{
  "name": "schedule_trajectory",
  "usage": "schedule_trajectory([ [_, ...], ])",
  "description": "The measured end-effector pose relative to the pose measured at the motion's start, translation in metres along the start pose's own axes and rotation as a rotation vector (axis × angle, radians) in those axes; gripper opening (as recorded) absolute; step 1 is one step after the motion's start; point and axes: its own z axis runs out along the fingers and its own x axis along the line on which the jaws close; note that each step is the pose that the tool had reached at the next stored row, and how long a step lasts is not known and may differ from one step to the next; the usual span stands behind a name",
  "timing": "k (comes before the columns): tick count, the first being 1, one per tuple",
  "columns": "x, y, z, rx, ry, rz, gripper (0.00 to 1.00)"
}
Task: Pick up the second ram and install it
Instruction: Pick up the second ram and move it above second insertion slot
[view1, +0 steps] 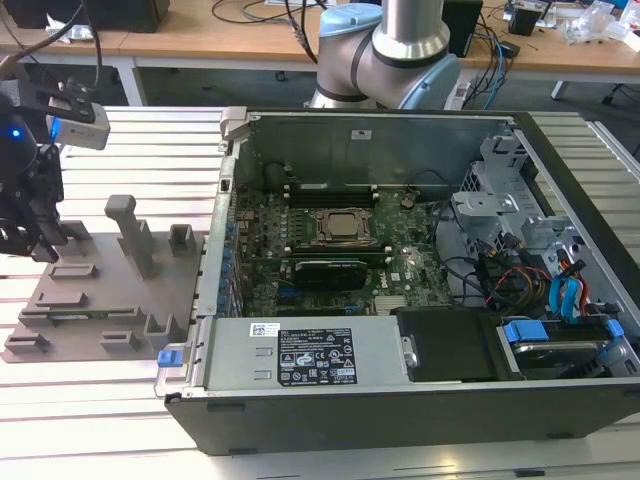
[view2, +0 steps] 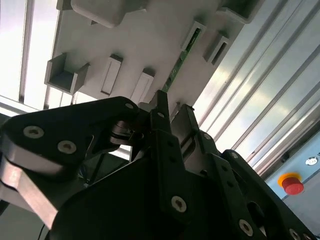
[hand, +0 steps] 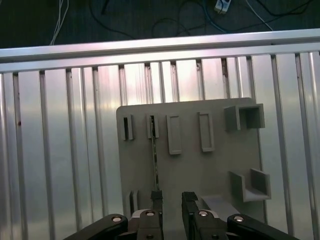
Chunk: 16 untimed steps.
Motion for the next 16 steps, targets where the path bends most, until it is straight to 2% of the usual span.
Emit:
schedule_trajectory([
  [5, 0.0002, -0.0004, 0.0087, 0.0000, 0.0000, 0.000, 0.30],
  [9, 0.0005, -0.0009, 0.0207, 0.0000, 0.0000, 0.000, 0.30],
  [16, 0.0009, -0.0016, 0.0345, 0.0001, 0.0000, 0.000, 0.30],
])
